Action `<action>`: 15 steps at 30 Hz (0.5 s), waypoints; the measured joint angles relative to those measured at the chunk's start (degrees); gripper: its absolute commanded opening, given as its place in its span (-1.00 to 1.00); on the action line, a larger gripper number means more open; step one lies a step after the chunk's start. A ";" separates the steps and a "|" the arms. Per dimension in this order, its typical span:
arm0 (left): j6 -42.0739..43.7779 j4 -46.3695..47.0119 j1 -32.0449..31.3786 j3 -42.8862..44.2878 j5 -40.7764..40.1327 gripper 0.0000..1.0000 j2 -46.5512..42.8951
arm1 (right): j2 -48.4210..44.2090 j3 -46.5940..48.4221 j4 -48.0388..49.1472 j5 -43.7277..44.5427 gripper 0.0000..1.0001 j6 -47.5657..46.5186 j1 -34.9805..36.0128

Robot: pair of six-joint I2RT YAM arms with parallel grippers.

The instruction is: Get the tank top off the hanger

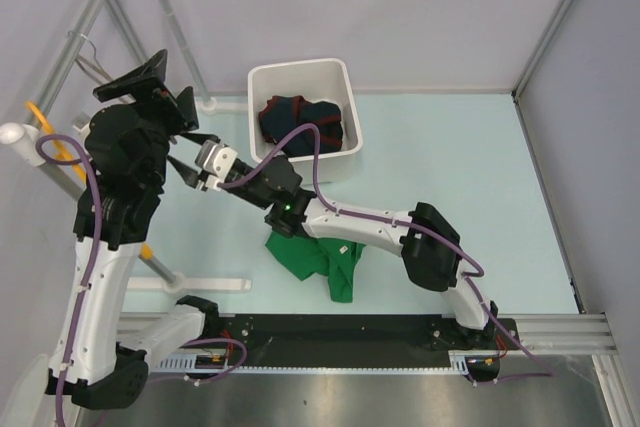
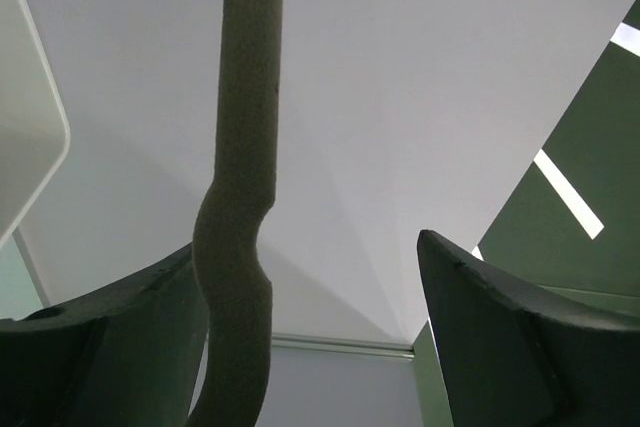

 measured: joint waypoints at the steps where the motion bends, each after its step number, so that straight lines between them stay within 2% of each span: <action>1: -0.26 0.13 0.00 -0.04 0.15 0.68 0.04 | 0.00 -0.02 0.17 0.07 -0.17 0.00 -0.02; 3: -0.48 0.35 0.00 -0.13 0.24 0.69 0.07 | 0.00 -0.02 0.39 0.44 -0.27 -0.07 -0.04; 10: -0.74 1.46 0.00 -0.44 0.17 0.69 -0.42 | 0.13 0.59 1.86 2.95 -1.00 -0.48 0.20; 15: -0.68 2.34 0.07 -0.42 0.09 0.70 -0.96 | 0.28 0.96 3.15 5.88 -1.00 -0.35 0.63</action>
